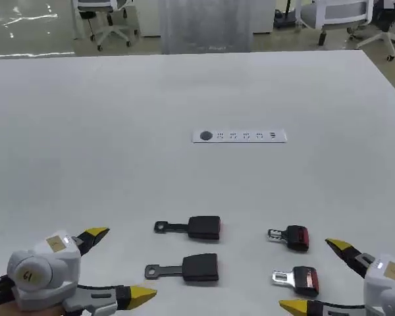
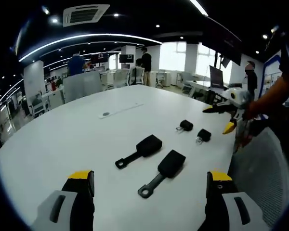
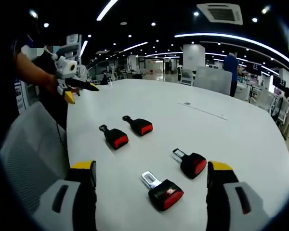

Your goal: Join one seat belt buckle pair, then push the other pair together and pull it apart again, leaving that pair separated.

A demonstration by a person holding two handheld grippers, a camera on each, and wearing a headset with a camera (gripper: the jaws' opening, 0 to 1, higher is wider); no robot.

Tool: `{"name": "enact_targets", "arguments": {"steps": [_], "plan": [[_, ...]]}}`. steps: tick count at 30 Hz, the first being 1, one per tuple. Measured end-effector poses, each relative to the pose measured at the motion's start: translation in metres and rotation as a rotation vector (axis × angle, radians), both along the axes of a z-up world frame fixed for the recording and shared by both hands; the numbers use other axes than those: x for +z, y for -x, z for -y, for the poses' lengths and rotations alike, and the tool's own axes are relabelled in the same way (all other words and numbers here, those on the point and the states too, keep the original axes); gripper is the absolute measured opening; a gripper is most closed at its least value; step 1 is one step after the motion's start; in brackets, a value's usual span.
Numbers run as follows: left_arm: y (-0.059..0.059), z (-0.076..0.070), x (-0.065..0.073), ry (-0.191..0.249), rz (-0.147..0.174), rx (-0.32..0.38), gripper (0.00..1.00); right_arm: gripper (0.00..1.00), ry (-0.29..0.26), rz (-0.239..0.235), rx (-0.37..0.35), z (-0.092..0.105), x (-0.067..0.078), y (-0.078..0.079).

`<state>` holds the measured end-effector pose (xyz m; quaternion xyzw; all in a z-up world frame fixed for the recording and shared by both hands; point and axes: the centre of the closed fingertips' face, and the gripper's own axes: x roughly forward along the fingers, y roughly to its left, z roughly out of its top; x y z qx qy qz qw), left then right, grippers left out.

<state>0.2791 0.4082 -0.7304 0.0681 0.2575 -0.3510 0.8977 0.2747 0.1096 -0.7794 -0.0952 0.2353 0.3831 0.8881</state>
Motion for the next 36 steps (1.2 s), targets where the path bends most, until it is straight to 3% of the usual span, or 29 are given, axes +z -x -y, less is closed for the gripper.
{"name": "enact_targets", "arguments": {"steps": [20, 36], "plan": [[-0.0064, 0.0004, 0.0039, 0.011, 0.008, 0.011, 0.98, 0.96, 0.000, 0.000, -0.012, 0.0044, -0.0005, -0.0032], [-0.0040, -0.0001, 0.0001, 0.015, -0.001, 0.018, 0.98, 0.96, 0.002, -0.001, -0.015, 0.0045, -0.0001, -0.0040]]}}
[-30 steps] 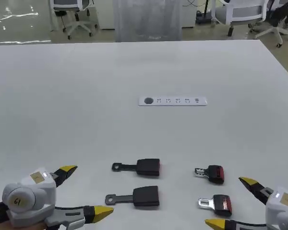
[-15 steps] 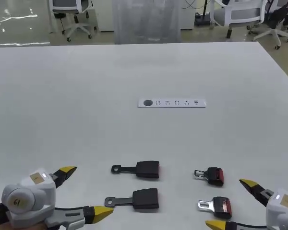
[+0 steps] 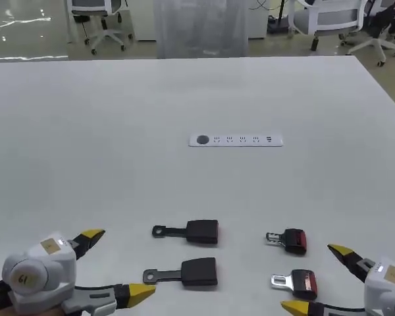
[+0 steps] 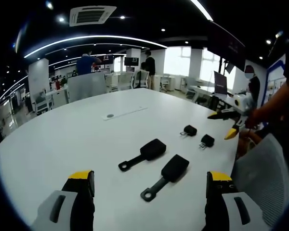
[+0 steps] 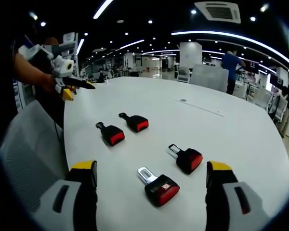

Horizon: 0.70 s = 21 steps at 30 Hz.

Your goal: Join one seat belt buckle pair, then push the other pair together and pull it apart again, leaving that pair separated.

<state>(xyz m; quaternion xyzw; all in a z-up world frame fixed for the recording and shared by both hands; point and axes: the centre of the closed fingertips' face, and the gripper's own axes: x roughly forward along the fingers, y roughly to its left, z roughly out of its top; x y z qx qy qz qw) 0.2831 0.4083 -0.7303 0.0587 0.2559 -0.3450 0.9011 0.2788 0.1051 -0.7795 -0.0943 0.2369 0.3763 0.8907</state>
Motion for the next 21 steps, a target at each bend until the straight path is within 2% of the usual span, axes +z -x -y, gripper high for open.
{"name": "enact_targets", "arguments": {"steps": [21], "plan": [[-0.0017, -0.0024, 0.0027, 0.010, 0.016, 0.014, 0.98, 0.95, 0.001, 0.015, -0.018, 0.0065, 0.0055, -0.0018]]}}
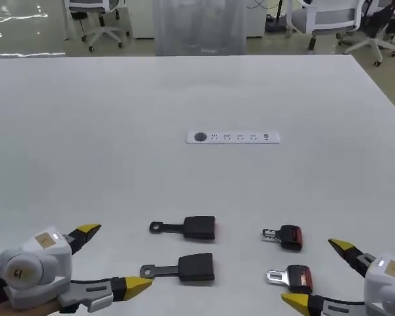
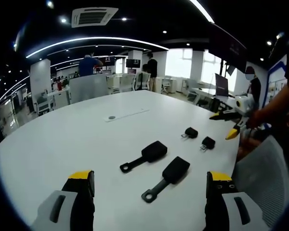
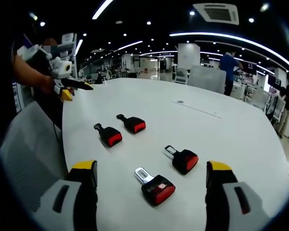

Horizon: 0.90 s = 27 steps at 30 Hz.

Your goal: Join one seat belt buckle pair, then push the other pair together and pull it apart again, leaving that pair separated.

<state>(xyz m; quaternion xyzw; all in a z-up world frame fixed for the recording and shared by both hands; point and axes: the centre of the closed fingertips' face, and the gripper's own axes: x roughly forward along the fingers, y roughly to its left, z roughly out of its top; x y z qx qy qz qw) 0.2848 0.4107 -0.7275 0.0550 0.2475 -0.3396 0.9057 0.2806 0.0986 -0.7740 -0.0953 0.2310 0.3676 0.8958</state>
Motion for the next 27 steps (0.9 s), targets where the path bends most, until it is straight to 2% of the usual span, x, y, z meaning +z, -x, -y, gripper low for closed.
{"name": "enact_targets", "arguments": {"steps": [19, 27], "plan": [[-0.0033, 0.0045, 0.0032, 0.005, 0.008, -0.010, 0.98, 0.95, 0.002, -0.004, 0.002, 0.0001, 0.0004, 0.0039], [-0.0027, 0.0067, 0.0035, 0.002, 0.008, -0.018, 0.98, 0.95, 0.019, -0.004, 0.018, -0.0003, -0.0015, 0.0059]]}}
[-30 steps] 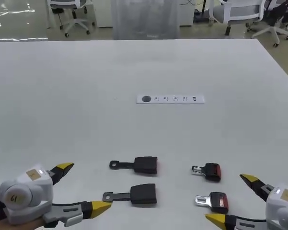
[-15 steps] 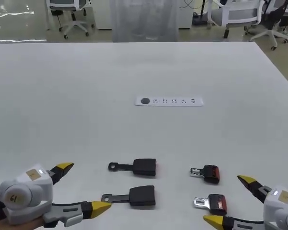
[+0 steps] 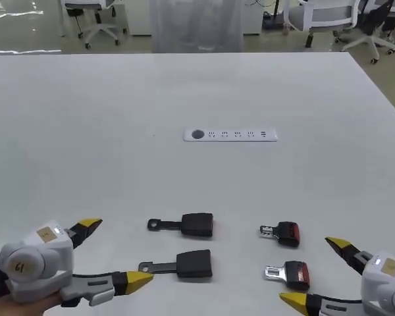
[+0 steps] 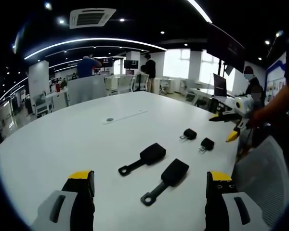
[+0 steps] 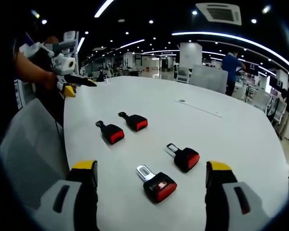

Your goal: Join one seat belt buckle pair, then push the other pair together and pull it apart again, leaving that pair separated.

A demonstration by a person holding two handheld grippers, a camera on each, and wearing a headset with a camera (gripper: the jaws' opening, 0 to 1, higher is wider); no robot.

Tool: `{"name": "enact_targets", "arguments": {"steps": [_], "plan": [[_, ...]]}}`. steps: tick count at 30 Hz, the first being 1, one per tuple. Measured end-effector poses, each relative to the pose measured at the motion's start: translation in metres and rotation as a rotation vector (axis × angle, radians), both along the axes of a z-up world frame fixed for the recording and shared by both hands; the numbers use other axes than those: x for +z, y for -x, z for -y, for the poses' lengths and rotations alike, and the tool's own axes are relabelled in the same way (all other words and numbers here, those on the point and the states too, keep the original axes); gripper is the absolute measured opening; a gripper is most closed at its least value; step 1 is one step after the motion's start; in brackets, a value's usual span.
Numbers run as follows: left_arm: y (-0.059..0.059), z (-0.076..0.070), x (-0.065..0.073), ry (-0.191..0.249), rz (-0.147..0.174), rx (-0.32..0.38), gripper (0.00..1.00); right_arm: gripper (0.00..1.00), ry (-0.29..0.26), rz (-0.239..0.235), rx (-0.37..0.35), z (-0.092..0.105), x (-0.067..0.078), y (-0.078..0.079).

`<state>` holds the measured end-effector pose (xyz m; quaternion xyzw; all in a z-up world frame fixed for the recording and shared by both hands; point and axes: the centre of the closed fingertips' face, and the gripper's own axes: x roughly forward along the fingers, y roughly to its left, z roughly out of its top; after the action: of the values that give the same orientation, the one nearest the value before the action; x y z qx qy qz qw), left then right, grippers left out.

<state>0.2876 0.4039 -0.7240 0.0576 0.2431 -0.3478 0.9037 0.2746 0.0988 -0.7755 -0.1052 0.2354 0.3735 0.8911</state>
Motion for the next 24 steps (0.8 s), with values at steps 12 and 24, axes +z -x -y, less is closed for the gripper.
{"name": "enact_targets", "arguments": {"steps": [12, 24], "plan": [[-0.002, 0.007, -0.001, -0.016, -0.002, -0.031, 0.98, 0.95, 0.006, -0.009, 0.022, -0.003, -0.002, 0.000], [-0.003, 0.019, -0.010, -0.034, -0.020, -0.074, 0.98, 0.90, 0.037, -0.051, 0.065, -0.002, -0.015, 0.002]]}}
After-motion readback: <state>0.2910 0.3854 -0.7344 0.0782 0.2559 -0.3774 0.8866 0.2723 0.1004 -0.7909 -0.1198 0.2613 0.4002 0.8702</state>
